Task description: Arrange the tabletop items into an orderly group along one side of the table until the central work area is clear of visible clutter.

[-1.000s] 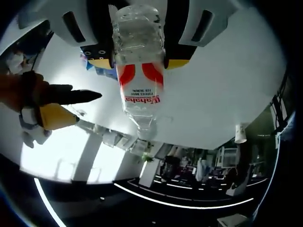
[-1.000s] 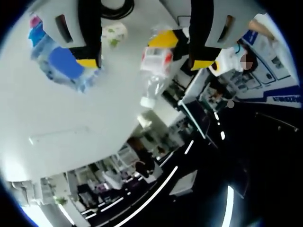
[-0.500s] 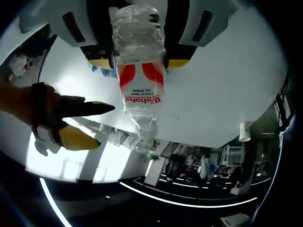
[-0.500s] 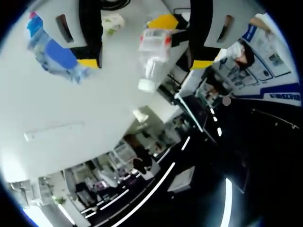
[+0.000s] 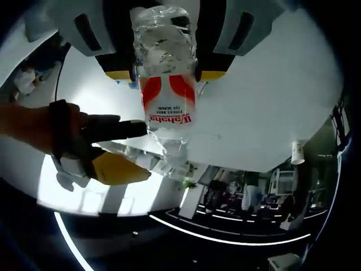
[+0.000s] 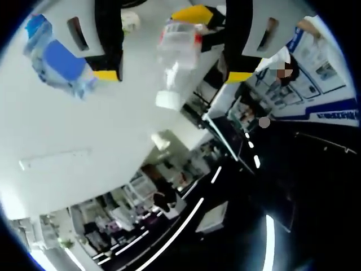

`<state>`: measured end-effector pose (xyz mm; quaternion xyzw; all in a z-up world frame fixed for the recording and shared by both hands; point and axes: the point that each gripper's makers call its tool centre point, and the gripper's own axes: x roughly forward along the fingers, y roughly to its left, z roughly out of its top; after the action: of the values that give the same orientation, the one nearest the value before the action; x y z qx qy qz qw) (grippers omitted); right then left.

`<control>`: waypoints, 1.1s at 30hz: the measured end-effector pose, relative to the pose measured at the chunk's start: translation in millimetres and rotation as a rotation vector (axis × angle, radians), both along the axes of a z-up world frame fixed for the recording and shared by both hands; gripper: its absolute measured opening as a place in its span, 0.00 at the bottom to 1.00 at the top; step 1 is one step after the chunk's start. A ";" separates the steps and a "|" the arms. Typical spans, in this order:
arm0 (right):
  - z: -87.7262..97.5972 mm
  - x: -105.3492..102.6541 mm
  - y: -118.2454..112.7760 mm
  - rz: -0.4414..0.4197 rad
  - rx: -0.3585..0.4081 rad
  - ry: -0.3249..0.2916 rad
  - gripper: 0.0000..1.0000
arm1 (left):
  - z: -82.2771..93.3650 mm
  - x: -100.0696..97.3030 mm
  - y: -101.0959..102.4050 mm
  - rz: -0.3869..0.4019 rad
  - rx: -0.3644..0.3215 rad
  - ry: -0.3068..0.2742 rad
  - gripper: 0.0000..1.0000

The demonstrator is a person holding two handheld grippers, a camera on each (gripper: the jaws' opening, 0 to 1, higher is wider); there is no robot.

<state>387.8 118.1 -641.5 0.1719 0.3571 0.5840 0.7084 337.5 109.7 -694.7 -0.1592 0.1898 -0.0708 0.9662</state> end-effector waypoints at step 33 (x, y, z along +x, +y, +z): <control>20.1 5.0 13.8 0.020 0.110 -0.015 0.24 | 12.8 1.3 -31.5 -0.118 0.003 -0.047 0.38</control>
<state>392.8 131.9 -621.4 0.2024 0.3207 0.6112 0.6947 338.8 78.2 -681.8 -0.1447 0.1763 -0.1309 0.9648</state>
